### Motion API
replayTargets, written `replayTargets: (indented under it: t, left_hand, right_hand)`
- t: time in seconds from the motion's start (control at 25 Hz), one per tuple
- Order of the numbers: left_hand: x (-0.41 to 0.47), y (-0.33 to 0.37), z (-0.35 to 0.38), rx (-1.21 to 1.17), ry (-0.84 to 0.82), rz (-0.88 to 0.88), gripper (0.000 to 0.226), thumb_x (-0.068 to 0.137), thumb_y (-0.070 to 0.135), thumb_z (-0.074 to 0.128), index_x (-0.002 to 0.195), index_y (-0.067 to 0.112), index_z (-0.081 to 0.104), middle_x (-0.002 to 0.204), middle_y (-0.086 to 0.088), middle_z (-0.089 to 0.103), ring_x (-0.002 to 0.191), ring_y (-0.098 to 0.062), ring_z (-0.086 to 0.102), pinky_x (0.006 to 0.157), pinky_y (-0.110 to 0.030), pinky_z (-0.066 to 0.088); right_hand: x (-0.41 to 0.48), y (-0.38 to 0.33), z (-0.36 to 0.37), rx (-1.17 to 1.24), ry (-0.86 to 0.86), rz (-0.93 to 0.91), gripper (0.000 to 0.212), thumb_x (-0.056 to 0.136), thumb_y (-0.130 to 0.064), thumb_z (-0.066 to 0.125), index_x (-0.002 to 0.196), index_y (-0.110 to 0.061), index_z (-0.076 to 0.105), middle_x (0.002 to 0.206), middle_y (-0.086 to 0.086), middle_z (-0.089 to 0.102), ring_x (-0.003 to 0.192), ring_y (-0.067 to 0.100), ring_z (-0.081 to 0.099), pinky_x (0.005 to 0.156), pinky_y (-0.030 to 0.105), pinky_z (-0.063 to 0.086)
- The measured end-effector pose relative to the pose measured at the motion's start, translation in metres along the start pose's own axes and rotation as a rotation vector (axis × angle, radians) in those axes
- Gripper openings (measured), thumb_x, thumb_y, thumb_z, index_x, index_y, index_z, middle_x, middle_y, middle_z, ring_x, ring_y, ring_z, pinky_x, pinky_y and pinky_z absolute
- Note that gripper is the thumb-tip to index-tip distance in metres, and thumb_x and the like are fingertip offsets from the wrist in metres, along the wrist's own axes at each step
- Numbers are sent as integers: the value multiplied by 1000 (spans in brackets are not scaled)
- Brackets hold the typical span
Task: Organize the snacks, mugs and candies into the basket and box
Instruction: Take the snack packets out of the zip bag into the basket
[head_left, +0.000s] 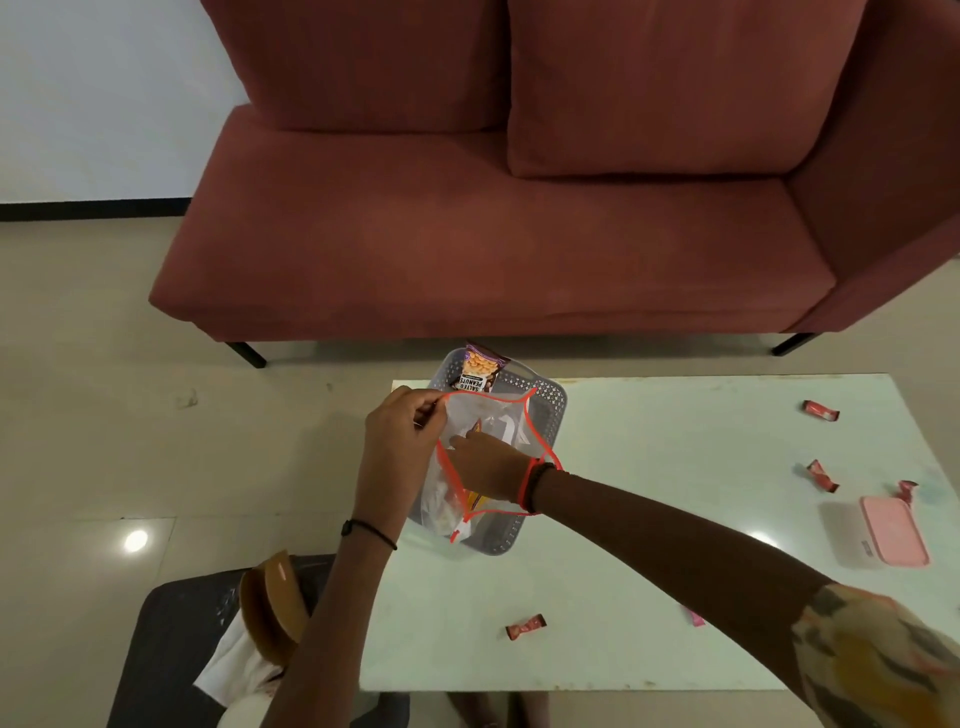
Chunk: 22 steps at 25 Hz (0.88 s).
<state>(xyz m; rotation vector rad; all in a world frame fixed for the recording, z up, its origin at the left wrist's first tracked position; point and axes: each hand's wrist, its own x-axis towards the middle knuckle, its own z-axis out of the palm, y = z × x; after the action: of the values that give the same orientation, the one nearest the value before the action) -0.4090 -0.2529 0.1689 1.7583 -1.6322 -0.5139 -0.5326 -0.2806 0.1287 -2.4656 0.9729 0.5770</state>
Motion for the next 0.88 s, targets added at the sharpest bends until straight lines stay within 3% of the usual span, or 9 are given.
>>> replayTargets:
  t: [0.16,0.36,0.52,0.72,0.8,0.88]
  left_hand:
    - [3,-8,-5,30,4,-16,16,85,11,65,95,0,70,90,-16,71,73,-9,55,64,-1,33]
    - [14,-20,-19,56,48,-37,18,88,14,61,97,1,70,92,-15,70,77,-15,58,66,-2,32]
    - [29,-28,-30,76,73,-55,20,87,16,62,96,1,71,90,-17,71,80,-23,64,65,-4,33]
    - [49,-37,-36,63,118,-82,18,87,15,62,95,1,71,88,-17,71,79,-28,66,71,-26,46]
    - [58,-40,-37,56,153,-81,17,87,14,62,93,2,71,85,-18,71,77,-30,65,72,-32,50]
    - [67,-44,-37,57,173,-97,17,86,14,62,92,2,72,83,-18,71,75,-30,65,71,-32,49]
  right_hand:
    - [-1,-3,-23,-24,100,-25,24,94,-12,52,114,-10,64,114,16,64,107,34,60,89,42,49]
    - [-19,5,-61,-45,310,-36,33,85,-21,65,118,-18,64,110,9,70,103,27,65,79,37,53]
    - [-41,29,-107,217,394,20,41,78,-26,72,118,-25,65,111,-1,70,101,19,63,71,26,46]
    - [-64,65,-146,678,603,80,43,70,-13,81,111,-10,68,89,-2,68,78,5,62,76,22,51]
    - [-66,88,-150,968,662,108,42,68,-7,82,105,-9,63,86,-4,70,69,-5,66,65,15,56]
    - [-61,115,-144,1104,749,193,43,67,-10,83,103,-6,60,88,-4,70,69,-3,69,57,11,55]
